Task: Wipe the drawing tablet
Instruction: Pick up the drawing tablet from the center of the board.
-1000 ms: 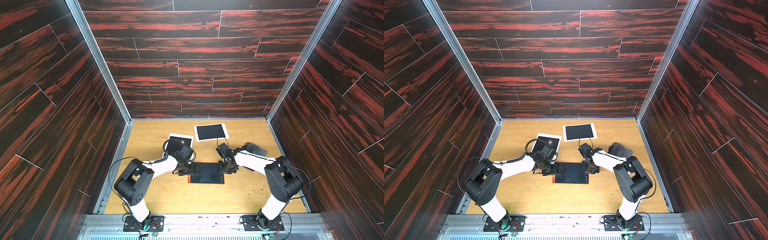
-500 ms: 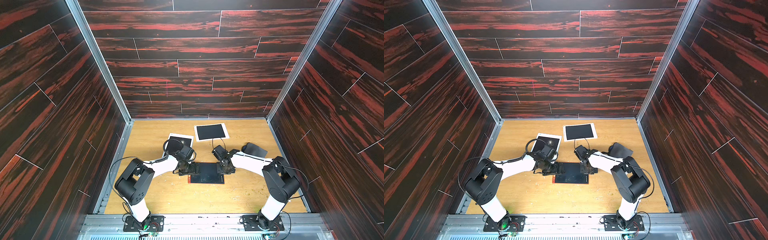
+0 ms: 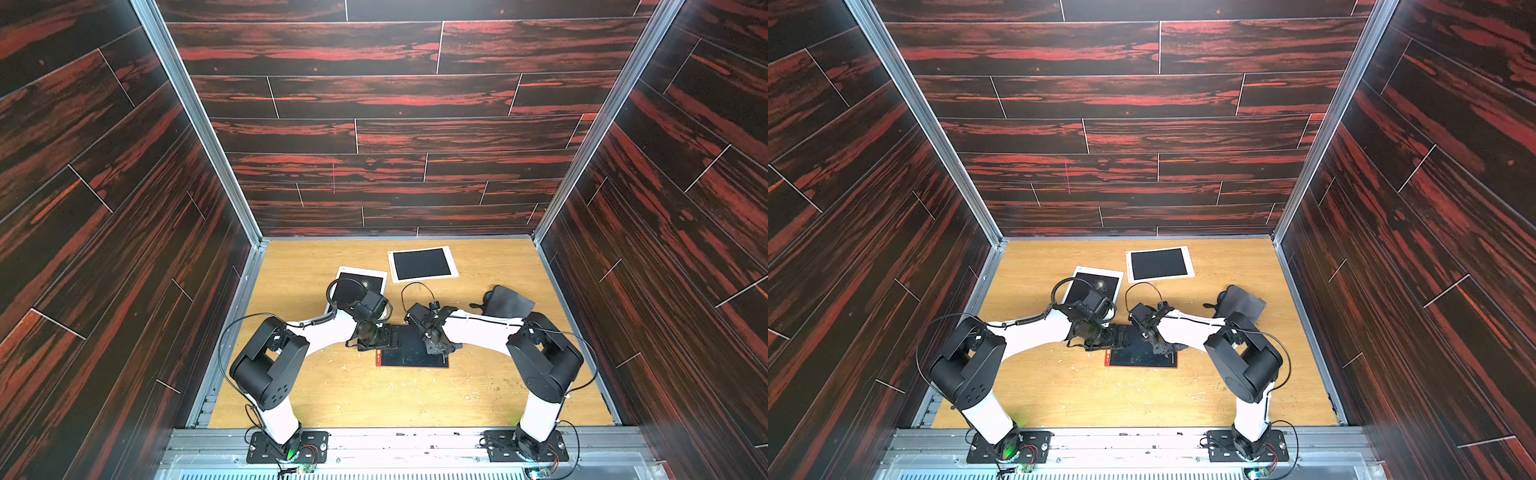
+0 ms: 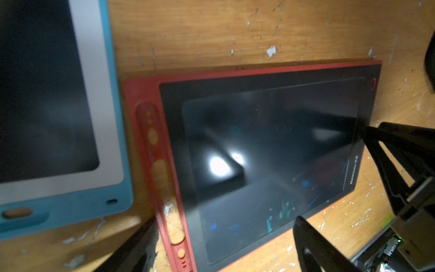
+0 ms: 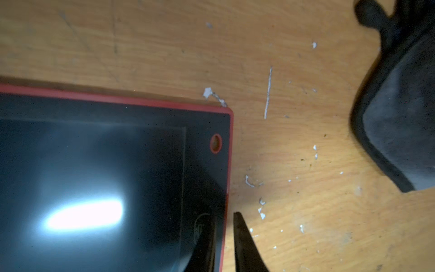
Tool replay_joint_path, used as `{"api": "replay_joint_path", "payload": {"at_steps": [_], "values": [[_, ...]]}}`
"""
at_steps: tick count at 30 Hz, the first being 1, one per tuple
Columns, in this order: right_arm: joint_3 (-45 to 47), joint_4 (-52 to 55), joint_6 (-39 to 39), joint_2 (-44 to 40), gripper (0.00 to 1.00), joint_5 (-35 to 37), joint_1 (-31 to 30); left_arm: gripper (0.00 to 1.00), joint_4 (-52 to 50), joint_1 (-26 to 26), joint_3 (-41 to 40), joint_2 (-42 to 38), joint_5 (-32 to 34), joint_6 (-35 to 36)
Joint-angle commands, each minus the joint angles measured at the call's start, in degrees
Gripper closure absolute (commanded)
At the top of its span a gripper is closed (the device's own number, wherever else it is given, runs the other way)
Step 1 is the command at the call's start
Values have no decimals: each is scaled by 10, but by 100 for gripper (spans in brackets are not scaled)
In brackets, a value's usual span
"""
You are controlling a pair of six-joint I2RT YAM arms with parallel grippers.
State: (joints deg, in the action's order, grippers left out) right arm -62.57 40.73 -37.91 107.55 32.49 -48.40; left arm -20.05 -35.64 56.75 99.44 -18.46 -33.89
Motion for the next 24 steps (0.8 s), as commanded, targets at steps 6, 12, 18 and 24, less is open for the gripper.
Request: {"api": "replay_joint_path", "payload": {"at_steps": [6,12,18,24], "values": [[93,-39,5,197,80,-345,-35,10,12,-9,-2,24,-10,8],[98,-58,0,169,80,-386,-37,10,3,-9,2,21,-7,11],[84,15,-19,79,80,-265,8,10,-53,-5,21,-12,19,26],[60,61,13,-40,79,-201,99,9,-100,11,21,-40,35,47]]}}
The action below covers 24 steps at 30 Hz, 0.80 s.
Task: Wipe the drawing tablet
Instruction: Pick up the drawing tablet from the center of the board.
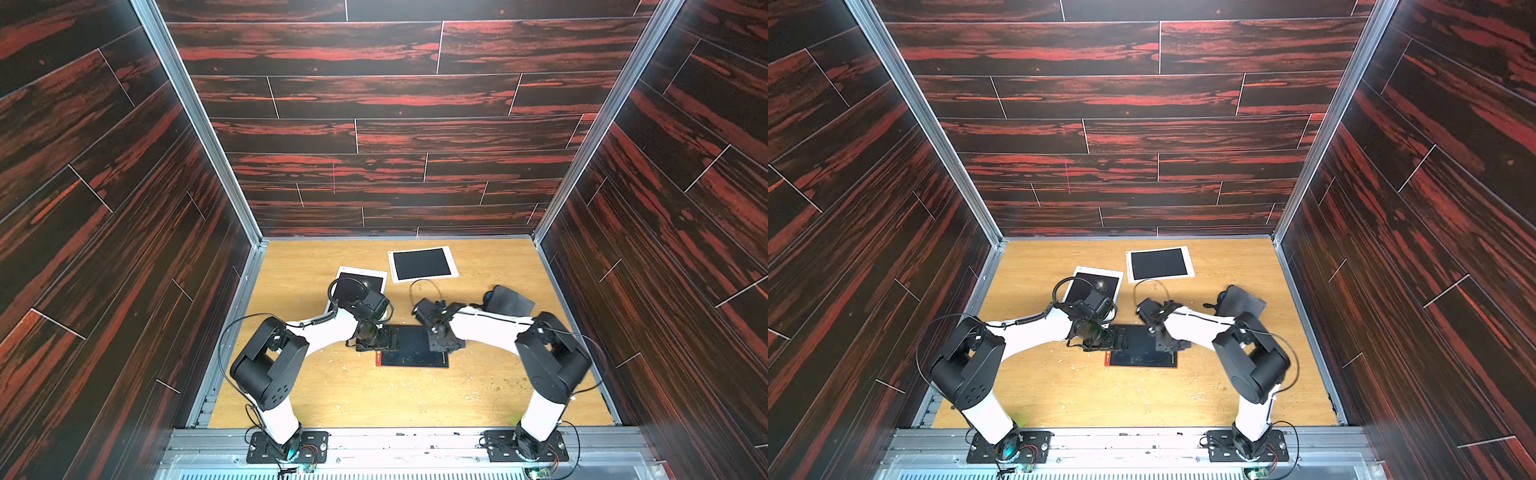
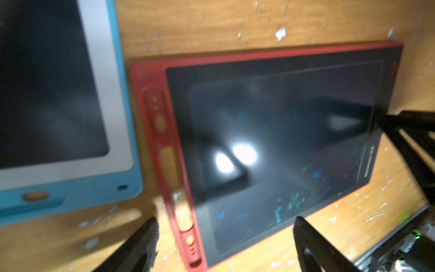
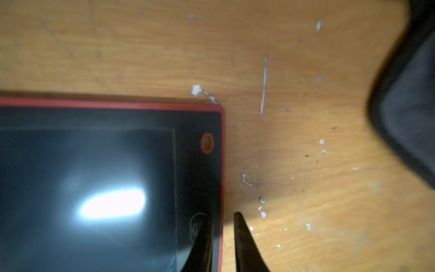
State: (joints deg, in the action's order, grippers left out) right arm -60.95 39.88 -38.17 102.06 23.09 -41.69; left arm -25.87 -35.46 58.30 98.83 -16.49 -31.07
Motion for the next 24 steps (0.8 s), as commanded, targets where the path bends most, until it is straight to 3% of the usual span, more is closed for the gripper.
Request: {"api": "replay_joint_path", "payload": {"at_steps": [1,5,8,13,20,24], "values": [[46,64,26,-1,79,-115,47,9,-37,13,-3,-39,9,16],[80,7,58,-37,72,-196,85,3,12,25,-47,-58,-25,-17],[119,-48,58,-59,66,-279,106,5,78,31,-79,-62,-58,-57],[166,-95,51,-71,59,-338,126,8,154,31,-95,-47,-86,-90],[240,-157,21,-93,57,-397,140,9,176,31,-81,-12,-114,-87],[265,-204,9,-95,57,-457,147,11,230,31,-104,-5,-137,-127]]}}
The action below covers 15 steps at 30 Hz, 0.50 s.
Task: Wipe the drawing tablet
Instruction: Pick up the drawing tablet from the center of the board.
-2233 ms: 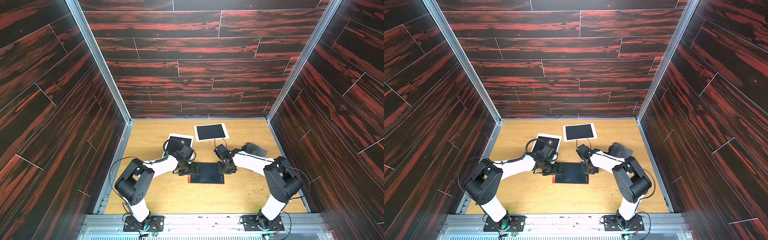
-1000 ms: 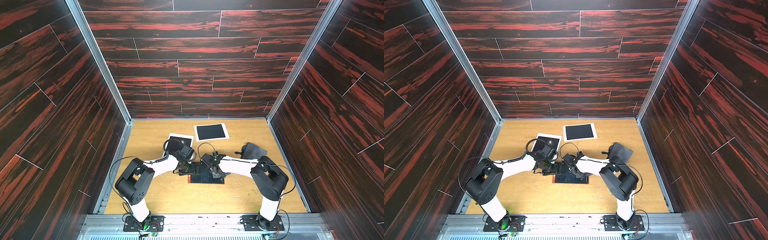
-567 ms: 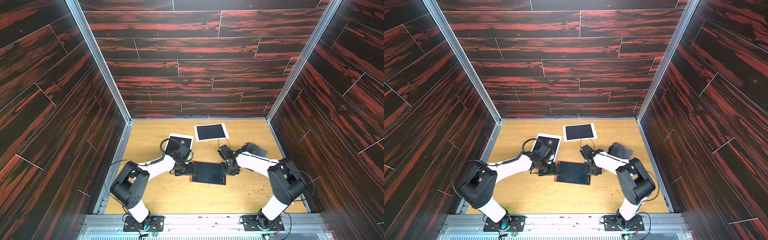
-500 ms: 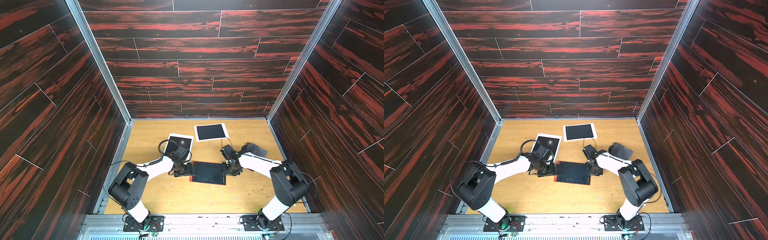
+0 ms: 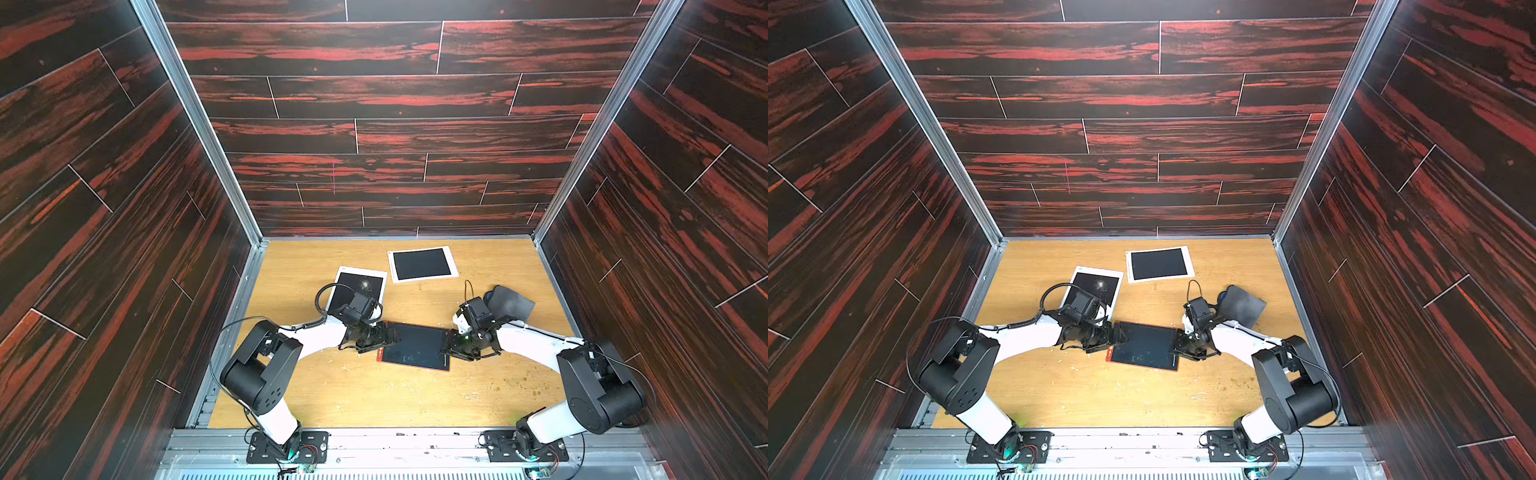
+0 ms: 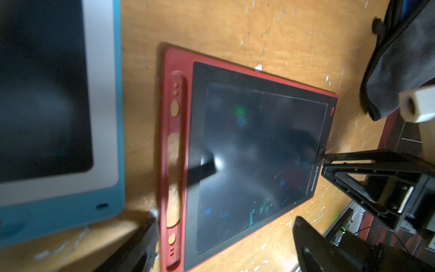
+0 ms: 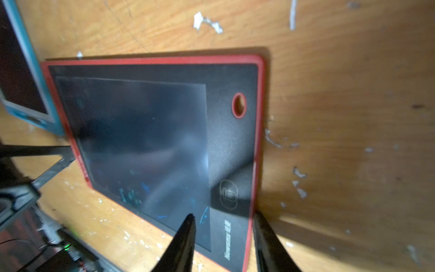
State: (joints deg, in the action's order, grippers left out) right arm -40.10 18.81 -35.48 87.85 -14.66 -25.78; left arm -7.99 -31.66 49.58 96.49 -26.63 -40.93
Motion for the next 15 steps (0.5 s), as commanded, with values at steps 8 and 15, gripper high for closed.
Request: {"api": "replay_joint_path", "payload": {"at_steps": [8,15], "values": [[48,-59,-24,-36,57,-248,28,12,114,-7,-59,24,-48,-66],[46,-111,-79,-94,57,-333,56,12,121,-6,-60,31,-47,-70]]}}
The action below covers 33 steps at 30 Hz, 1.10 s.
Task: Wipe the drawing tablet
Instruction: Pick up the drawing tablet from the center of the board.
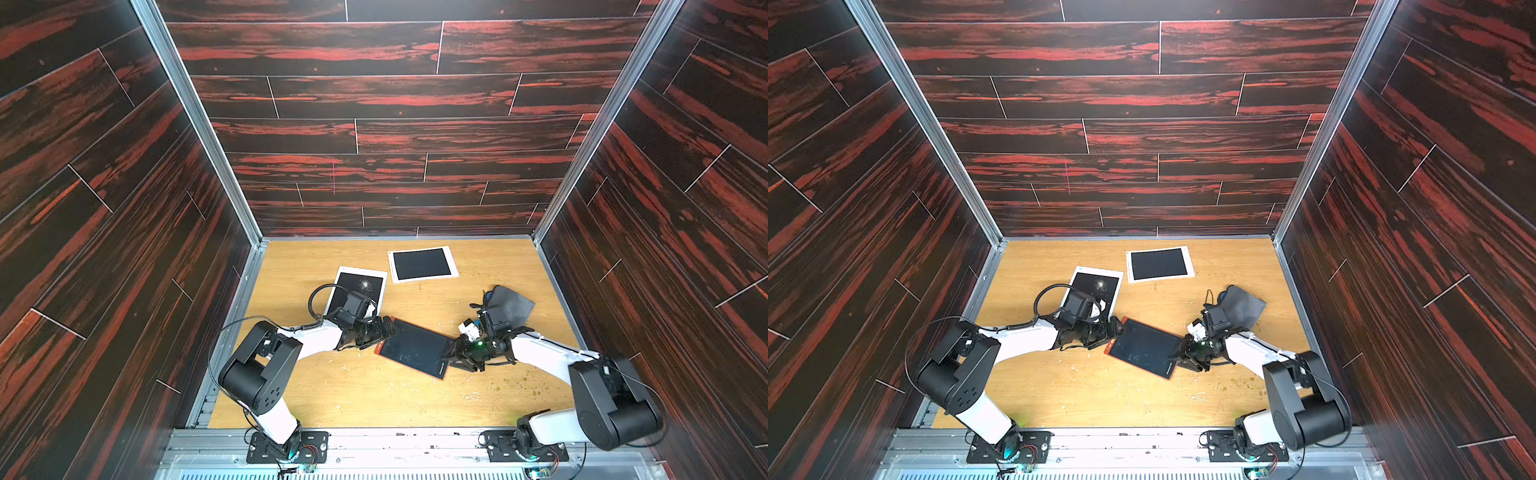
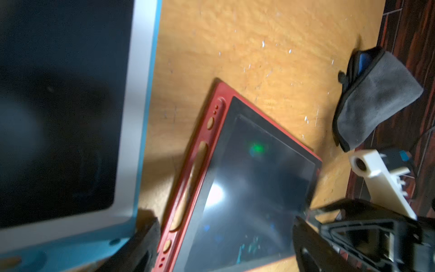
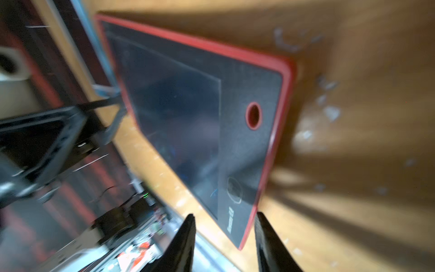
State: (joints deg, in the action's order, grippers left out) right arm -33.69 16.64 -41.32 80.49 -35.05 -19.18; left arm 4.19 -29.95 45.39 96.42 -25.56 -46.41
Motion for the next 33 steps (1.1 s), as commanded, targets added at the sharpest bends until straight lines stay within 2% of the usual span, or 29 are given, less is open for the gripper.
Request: {"api": "replay_joint_path", "payload": {"at_steps": [1,8,13,21,28,33], "values": [[-17,-93,-23,-26,57,-129,-10,12,-1,-24,-19,32,-59,-15],[-14,-109,-40,-59,57,-118,0,12,5,-24,-29,32,-60,-17],[5,-177,-87,-75,57,-136,7,12,10,-24,-31,35,-62,-20],[28,-279,-152,-57,57,-161,7,12,13,-24,-32,34,-63,-22],[7,-216,-111,-49,58,-134,8,12,20,-24,-37,36,-64,-26],[-33,-63,-20,-50,64,-51,8,12,19,-24,-40,34,-61,-25]]}}
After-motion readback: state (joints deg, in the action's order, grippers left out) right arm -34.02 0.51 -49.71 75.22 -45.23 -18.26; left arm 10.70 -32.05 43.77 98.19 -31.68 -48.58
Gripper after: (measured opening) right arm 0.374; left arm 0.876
